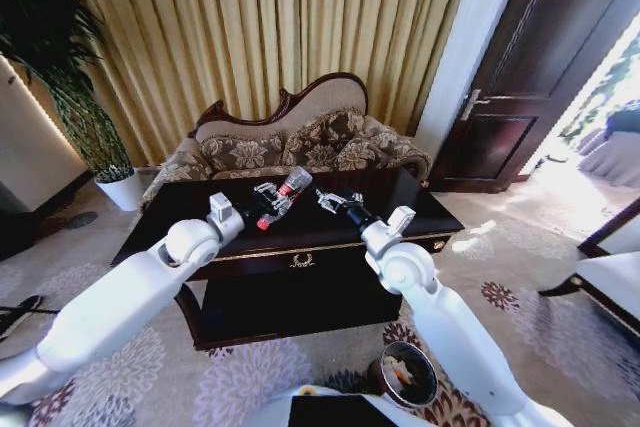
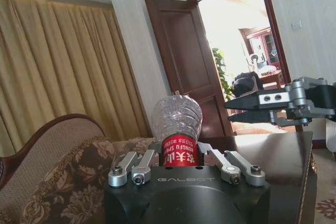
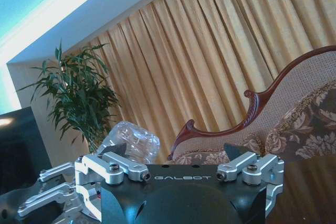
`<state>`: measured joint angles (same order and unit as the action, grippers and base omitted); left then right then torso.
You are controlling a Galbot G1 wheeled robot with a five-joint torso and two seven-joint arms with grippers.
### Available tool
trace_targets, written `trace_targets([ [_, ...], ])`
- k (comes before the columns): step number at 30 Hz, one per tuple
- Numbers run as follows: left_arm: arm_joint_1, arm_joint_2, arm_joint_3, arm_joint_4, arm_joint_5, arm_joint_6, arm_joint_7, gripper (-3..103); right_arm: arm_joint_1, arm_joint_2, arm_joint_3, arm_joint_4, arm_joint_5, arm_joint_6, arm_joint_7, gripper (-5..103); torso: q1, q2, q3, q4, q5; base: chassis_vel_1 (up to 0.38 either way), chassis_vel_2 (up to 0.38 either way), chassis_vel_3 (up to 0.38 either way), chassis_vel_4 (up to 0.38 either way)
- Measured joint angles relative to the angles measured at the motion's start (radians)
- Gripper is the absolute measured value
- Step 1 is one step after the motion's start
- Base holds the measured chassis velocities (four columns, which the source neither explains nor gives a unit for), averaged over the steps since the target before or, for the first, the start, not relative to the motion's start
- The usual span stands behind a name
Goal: Move to the front of the table and place the trash on the table into the trash bin.
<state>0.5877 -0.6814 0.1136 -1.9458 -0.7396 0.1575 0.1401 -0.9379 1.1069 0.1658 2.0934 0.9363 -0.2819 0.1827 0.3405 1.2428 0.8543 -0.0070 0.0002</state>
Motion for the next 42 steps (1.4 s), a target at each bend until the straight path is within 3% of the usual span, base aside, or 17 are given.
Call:
trace_targets([
  [30,-0.119,-0.038,0.14,0.018,0.003,-0.001,-0.005,32,-0.015,0.006,-0.009,0.052,0.024,-0.015,0.015,100,0.0,0.0,0.0,0.0,0.0,0.0,0.0,0.0,0.0],
  [42,-0.162,-0.067,0.193,0.002,-0.02,0.017,-0.04,30,-0.011,0.02,-0.007,0.034,0.012,-0.015,0.014,100,0.0,0.0,0.0,0.0001,0.0001,0.0,0.0,0.0,0.0],
])
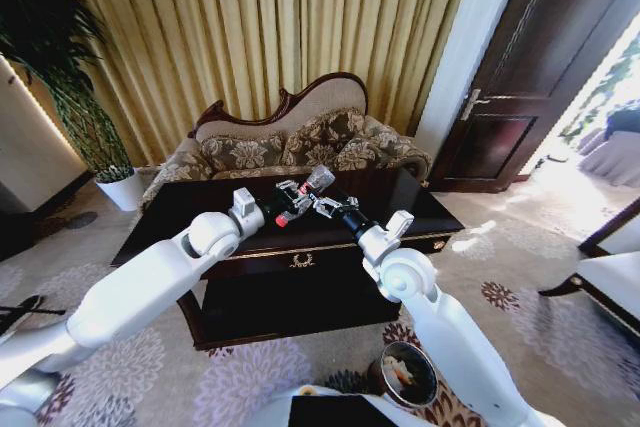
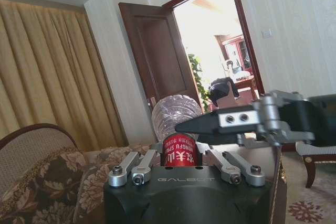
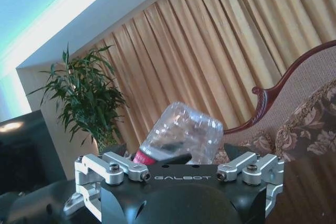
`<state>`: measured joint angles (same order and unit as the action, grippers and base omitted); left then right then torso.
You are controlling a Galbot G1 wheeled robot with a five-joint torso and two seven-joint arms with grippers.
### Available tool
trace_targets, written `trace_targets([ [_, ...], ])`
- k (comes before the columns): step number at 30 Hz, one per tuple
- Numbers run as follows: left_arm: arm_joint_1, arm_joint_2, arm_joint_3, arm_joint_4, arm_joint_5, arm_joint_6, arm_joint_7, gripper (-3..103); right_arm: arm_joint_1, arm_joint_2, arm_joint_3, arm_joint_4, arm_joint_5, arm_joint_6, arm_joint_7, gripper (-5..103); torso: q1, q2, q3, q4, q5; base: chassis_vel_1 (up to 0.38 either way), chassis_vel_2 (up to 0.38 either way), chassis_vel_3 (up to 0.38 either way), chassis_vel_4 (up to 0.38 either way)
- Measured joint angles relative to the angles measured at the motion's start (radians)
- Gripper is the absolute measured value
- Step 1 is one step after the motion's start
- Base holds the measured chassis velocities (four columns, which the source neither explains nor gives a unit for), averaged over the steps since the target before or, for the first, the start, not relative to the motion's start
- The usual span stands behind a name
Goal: Move to the front of the table and place the trash on the table into the trash bin.
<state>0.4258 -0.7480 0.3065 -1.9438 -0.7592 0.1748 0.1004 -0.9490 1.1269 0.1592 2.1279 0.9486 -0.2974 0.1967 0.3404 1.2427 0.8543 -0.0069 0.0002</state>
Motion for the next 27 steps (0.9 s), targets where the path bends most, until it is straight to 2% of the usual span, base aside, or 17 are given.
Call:
trace_targets([
  [13,0.01,0.002,0.0,-0.005,0.001,0.001,0.0,30,0.025,0.001,-0.007,-0.011,0.001,0.001,0.001,100,0.0,0.0,0.0,0.0001,-0.0001,0.0,0.0,0.0,0.0],
  [27,-0.021,-0.041,0.057,0.012,0.008,-0.001,-0.006,30,0.019,0.004,-0.006,-0.016,-0.003,0.002,0.007,100,0.0,0.0,0.0,-0.0001,0.0,0.0,0.0,0.0,0.0],
])
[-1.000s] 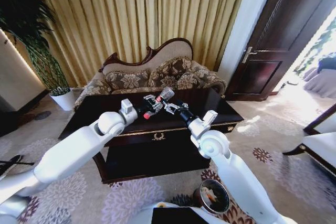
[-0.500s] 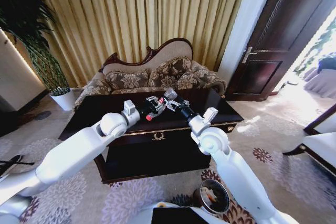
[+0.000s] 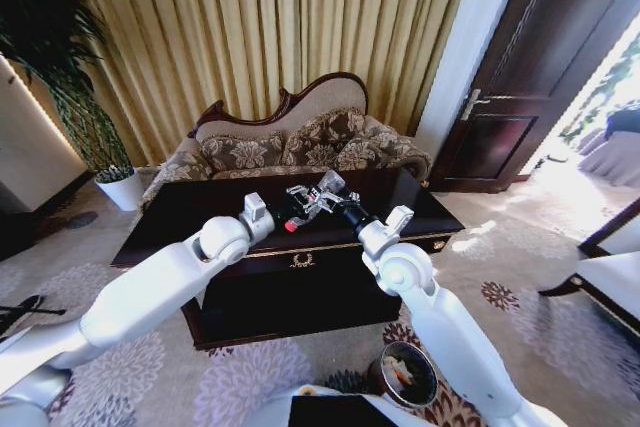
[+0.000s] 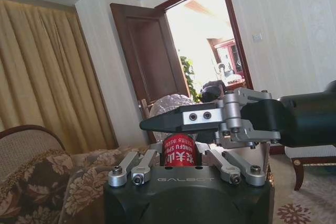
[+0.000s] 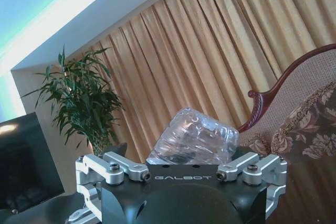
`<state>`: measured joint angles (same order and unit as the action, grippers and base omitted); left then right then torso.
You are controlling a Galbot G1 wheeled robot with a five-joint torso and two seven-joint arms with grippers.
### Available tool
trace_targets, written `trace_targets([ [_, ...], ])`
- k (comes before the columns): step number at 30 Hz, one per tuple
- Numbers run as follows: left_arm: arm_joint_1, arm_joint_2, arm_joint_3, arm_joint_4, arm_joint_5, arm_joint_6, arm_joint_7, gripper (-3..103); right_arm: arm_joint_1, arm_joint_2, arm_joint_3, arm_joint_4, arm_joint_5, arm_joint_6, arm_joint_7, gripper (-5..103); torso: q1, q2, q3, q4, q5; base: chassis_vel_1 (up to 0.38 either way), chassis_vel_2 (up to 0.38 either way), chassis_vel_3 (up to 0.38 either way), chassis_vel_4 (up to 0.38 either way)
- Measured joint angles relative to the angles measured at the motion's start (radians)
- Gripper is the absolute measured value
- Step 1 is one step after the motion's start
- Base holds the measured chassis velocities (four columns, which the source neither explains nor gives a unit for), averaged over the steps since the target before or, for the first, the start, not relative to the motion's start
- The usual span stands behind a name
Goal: Move to the front of the table and place the trash on the table into the trash bin.
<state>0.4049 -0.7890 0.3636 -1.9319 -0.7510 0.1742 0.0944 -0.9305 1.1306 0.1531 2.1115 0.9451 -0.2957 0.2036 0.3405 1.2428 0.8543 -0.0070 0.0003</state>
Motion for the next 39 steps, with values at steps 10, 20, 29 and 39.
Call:
trace_targets([
  [10,0.005,-0.003,0.004,0.003,0.007,0.0,0.001,30,-0.001,0.002,0.001,-0.011,-0.018,0.013,-0.001,99,0.0,0.0,0.0,0.0,0.0,0.0,0.0,0.0,0.0],
  [20,0.01,-0.002,0.001,0.006,0.01,0.0,0.001,30,-0.005,0.0,0.003,-0.014,-0.024,0.023,-0.001,79,0.0,0.0,0.0,0.0,-0.0001,0.0,0.0,0.0,0.0],
  [29,0.011,0.001,-0.001,0.006,0.01,0.001,0.002,30,-0.009,0.001,0.003,-0.014,-0.027,0.024,-0.001,61,0.0,0.0,0.0,0.0,-0.0001,0.0,0.0,0.0,0.0],
  [39,0.008,0.002,0.0,0.005,0.008,0.002,0.005,30,-0.02,-0.001,0.005,-0.01,-0.029,0.027,-0.004,59,0.0,0.0,0.0,0.0,-0.0001,0.0,0.0,0.0,0.0],
])
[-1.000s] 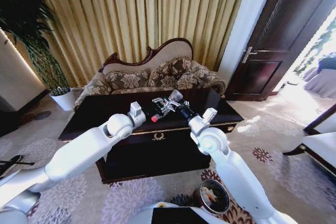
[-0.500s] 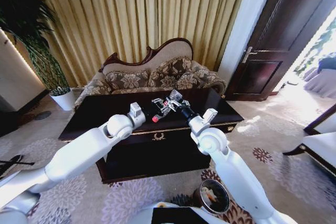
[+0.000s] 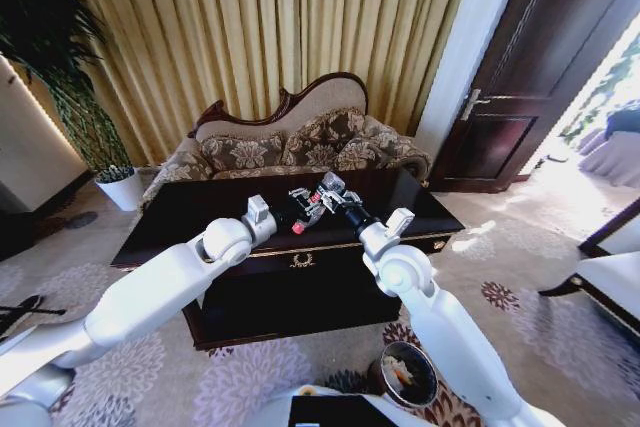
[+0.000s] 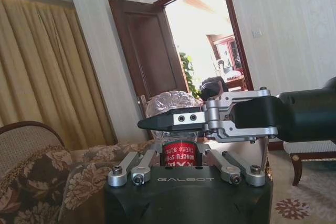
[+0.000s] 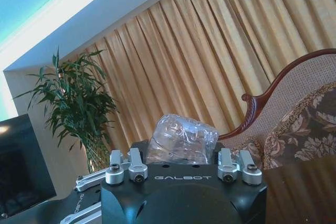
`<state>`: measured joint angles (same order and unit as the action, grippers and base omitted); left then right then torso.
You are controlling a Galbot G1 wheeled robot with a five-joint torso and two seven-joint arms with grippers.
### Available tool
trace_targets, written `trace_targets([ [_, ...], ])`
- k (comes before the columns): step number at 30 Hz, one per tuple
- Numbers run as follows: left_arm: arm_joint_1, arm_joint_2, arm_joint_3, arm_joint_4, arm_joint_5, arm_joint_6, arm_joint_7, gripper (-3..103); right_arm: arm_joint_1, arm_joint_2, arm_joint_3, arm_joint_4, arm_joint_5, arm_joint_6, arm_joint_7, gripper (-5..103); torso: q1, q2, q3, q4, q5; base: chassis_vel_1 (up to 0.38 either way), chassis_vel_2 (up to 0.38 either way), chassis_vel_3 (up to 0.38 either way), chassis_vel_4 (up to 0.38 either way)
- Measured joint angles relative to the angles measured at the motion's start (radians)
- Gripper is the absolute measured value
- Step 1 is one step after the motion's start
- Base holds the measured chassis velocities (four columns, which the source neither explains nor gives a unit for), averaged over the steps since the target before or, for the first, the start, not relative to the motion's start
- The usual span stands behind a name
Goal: Move to the front of the table and place the trash on the table into the trash bin.
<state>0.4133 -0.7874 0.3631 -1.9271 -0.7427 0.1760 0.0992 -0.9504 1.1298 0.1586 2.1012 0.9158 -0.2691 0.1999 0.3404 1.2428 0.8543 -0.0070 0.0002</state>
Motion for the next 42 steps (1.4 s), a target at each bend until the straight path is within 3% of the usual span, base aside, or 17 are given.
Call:
trace_targets([
  [8,0.011,0.002,-0.012,-0.013,-0.015,0.002,-0.019,26,-0.008,0.0,0.004,0.001,-0.001,0.005,-0.005,58,0.0,0.0,0.0,0.0,0.0,0.0,0.0,0.0,0.0],
  [10,0.012,0.003,-0.014,-0.014,-0.017,0.002,-0.022,30,-0.009,0.0,0.005,0.001,-0.002,0.006,-0.005,57,0.0,0.0,0.0,0.0,0.0,0.0,0.0,0.0,0.0],
  [12,0.015,0.007,-0.018,-0.017,-0.02,0.003,-0.032,41,-0.01,0.0,0.006,0.001,-0.002,0.006,-0.006,51,0.0,0.0,0.0,0.0,0.0,0.0,0.0,0.0,0.0],
  [18,0.016,0.009,-0.021,-0.019,-0.029,0.003,-0.046,57,-0.012,-0.001,0.007,0.0,-0.002,0.006,-0.006,40,0.0,0.0,0.0,0.0,0.0,0.0,0.0,0.0,0.0],
  [20,0.017,0.008,-0.023,-0.019,-0.031,0.003,-0.05,68,-0.014,-0.001,0.007,0.0,-0.002,0.006,-0.008,35,0.0,0.0,0.0,0.0,0.0001,0.0,0.0,0.0,0.0],
  [27,0.036,0.011,-0.046,-0.023,-0.031,0.002,-0.053,90,-0.02,-0.002,0.014,0.0,-0.002,0.006,-0.01,34,0.0,0.0,0.0,0.0,0.0,0.0,0.0,0.0,0.0],
  [29,0.064,0.016,-0.09,-0.032,-0.037,0.0,-0.057,98,-0.021,-0.002,0.023,-0.001,-0.003,0.005,-0.004,34,0.0,0.0,0.0,0.0001,0.0,0.0,0.0,0.0,0.0],
  [31,0.082,0.016,-0.116,-0.035,-0.044,0.0,-0.062,100,-0.021,-0.002,0.026,-0.001,-0.002,0.005,0.0,33,0.0,0.0,0.0,-0.0001,0.0001,0.0,0.0,0.0,0.0],
  [33,0.126,0.024,-0.212,-0.032,-0.061,-0.003,-0.108,100,-0.024,-0.002,0.041,-0.01,-0.003,0.004,0.017,33,0.0,0.0,0.0,-0.0005,0.0007,0.0,0.0,0.0,0.0],
  [35,0.161,0.025,-0.26,-0.037,-0.069,-0.003,-0.114,100,-0.023,-0.001,0.047,-0.013,-0.003,0.009,0.02,30,0.0,0.0,0.0,0.0003,0.0002,0.0,0.0,0.0,0.0],
  [37,0.251,0.039,-0.38,-0.046,-0.075,-0.007,-0.131,100,-0.016,0.001,0.064,-0.029,-0.003,0.015,0.04,27,0.0,0.0,0.0,0.0002,-0.0003,0.0,0.0,0.0,0.0],
  [42,0.353,0.055,-0.503,-0.06,-0.084,-0.008,-0.194,100,0.0,0.002,0.078,-0.054,-0.009,0.014,0.068,27,0.0,0.0,0.0,0.0005,-0.0002,0.0,0.0,0.0,0.0],
])
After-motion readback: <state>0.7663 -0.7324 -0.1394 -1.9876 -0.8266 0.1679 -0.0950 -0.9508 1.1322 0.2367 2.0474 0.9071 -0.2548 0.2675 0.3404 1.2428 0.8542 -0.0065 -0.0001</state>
